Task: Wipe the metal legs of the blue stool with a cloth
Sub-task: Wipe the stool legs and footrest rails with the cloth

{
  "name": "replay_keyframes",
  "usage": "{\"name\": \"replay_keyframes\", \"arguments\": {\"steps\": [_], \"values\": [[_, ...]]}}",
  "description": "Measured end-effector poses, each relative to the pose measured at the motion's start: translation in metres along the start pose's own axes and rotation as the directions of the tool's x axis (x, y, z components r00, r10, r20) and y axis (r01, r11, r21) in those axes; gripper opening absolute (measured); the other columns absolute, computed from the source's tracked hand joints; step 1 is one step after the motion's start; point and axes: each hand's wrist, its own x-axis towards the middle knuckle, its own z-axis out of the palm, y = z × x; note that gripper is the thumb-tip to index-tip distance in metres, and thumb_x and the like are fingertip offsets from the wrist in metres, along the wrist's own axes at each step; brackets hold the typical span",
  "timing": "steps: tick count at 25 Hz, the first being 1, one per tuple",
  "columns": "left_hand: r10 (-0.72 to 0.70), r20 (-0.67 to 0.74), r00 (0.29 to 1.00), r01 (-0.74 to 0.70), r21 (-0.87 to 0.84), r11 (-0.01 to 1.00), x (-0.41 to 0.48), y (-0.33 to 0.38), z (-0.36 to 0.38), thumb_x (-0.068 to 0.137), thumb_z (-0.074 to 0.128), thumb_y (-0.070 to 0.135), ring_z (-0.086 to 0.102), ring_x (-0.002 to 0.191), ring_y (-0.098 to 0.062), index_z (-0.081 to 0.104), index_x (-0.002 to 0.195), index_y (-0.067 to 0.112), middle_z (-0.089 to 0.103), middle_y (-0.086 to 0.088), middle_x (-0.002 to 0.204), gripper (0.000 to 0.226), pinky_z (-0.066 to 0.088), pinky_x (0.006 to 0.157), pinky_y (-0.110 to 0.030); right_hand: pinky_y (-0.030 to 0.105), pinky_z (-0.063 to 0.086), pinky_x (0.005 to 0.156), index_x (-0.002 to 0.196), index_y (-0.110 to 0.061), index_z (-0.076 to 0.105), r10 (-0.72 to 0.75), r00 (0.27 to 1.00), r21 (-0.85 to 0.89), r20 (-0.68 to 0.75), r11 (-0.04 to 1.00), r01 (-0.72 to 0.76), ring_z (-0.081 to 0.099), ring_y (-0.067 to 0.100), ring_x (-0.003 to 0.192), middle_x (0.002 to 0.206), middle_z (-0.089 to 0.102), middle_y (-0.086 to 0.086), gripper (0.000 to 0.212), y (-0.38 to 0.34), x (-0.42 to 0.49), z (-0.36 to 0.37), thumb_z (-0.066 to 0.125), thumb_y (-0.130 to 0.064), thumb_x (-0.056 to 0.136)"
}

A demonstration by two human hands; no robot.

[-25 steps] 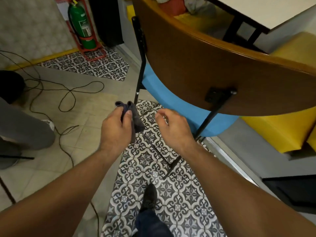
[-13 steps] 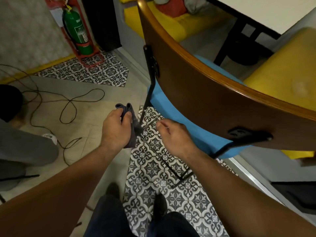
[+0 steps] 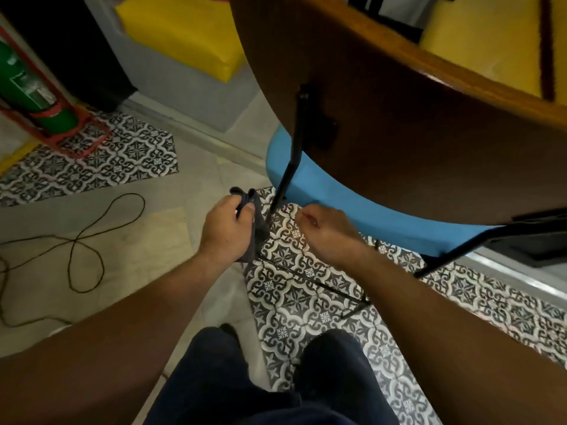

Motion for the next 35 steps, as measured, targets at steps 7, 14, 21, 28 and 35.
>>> {"name": "replay_keyframes", "arguments": {"steps": [7, 14, 21, 28, 35], "values": [[0.037, -0.200, 0.979, -0.026, 0.058, 0.998, 0.024, -0.024, 0.005, 0.095, 0.053, 0.029, 0.055, 0.066, -0.015, 0.053, 0.075, 0.024, 0.059, 0.003, 0.075, 0.021, 0.035, 0.057, -0.026, 0.034, 0.049, 0.067, 0.081, -0.025, 0.058, 0.036, 0.997, -0.041, 0.062, 0.999, -0.033, 0.057, 0.013, 0.069, 0.076, 0.060, -0.005, 0.033, 0.036, 0.007, 0.032, 0.036, -0.044, 0.098], [0.156, -0.001, 0.988, -0.142, -0.411, 0.901, 0.025, -0.034, 0.077, 0.097, 0.054, 0.034, 0.068, 0.077, -0.002, 0.068, 0.100, 0.031, 0.071, 0.015, 0.085, 0.015, 0.054, 0.065, -0.020, 0.022, 0.037, 0.051, 0.071, -0.019, 0.063, -0.117, 0.945, 0.202, -0.305, 0.962, 0.184, 0.051, 0.001, 0.053, 0.057, 0.057, -0.014, 0.031, 0.066, 0.043, 0.063, 0.052, -0.029, 0.098], [0.645, -0.287, 0.708, -0.705, -0.229, 0.672, 0.043, -0.088, 0.118, 0.098, 0.048, 0.018, 0.067, 0.093, -0.013, 0.064, 0.114, 0.015, 0.068, 0.003, 0.104, 0.023, 0.058, 0.077, -0.029, 0.019, 0.048, 0.074, 0.100, -0.031, 0.065, -0.312, 0.761, 0.108, -0.570, 0.889, 0.446, 0.062, 0.001, 0.083, 0.088, 0.069, -0.016, 0.026, 0.107, 0.085, 0.101, 0.041, -0.035, 0.090], [0.651, -0.463, 0.602, -0.773, -0.134, 0.620, 0.075, -0.081, 0.158, 0.100, 0.046, 0.026, 0.054, 0.079, -0.002, 0.050, 0.116, 0.005, 0.058, 0.006, 0.091, 0.027, 0.036, 0.065, -0.004, 0.037, 0.052, 0.082, 0.105, -0.024, 0.068, -0.136, 0.745, 0.301, -0.653, 0.856, 0.420, 0.063, 0.011, 0.088, 0.093, 0.069, -0.005, 0.024, 0.142, 0.114, 0.125, 0.046, -0.025, 0.096], [0.646, -0.494, 0.582, -0.752, -0.025, 0.659, 0.080, -0.095, 0.170, 0.096, 0.053, 0.032, 0.053, 0.064, -0.003, 0.045, 0.114, 0.013, 0.057, 0.005, 0.085, 0.027, 0.040, 0.054, -0.006, 0.007, 0.040, 0.054, 0.099, -0.033, 0.066, -0.246, 0.648, 0.127, -0.721, 0.873, 0.471, 0.057, -0.001, 0.073, 0.074, 0.065, -0.008, 0.018, 0.136, 0.086, 0.115, 0.048, -0.036, 0.098]]}}
